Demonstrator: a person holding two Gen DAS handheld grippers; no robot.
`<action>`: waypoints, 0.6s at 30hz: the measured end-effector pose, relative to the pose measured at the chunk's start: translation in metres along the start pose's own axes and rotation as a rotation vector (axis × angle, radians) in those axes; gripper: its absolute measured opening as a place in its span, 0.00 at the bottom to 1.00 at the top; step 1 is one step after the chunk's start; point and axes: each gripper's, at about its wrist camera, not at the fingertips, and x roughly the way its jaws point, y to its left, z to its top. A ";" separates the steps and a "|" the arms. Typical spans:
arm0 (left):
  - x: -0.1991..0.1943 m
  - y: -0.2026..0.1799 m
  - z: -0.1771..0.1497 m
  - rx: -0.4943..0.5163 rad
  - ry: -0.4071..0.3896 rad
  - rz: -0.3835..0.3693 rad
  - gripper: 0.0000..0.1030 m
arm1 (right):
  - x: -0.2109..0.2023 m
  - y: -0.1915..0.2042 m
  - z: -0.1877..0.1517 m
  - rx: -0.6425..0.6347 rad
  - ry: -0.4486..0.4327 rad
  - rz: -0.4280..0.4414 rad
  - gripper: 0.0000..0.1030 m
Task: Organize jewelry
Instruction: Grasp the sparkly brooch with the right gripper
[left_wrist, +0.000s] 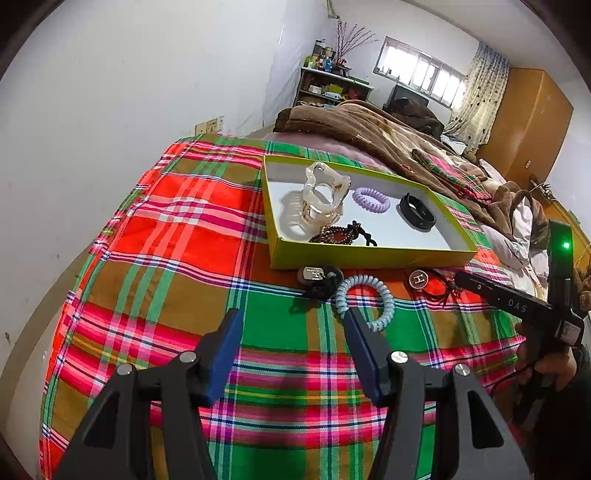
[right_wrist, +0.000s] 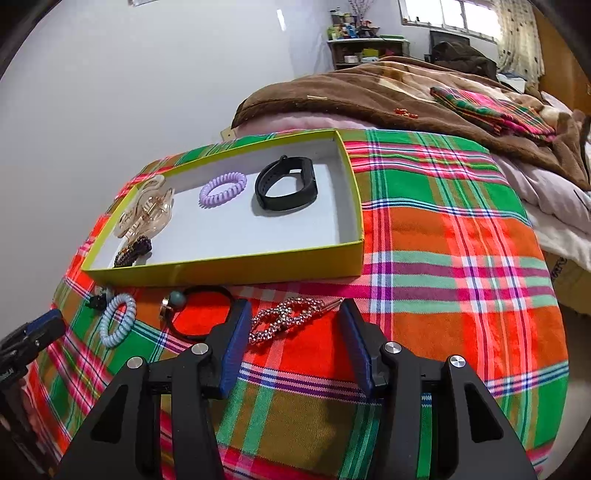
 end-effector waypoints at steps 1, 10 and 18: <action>0.000 0.000 0.000 -0.001 0.002 0.001 0.57 | -0.001 0.001 -0.001 0.002 -0.001 -0.003 0.43; 0.002 -0.004 0.001 0.008 0.011 -0.002 0.57 | 0.000 0.004 -0.002 0.035 -0.007 0.033 0.17; -0.001 -0.015 0.006 0.024 0.015 -0.007 0.57 | -0.010 -0.006 -0.001 0.065 -0.034 0.073 0.11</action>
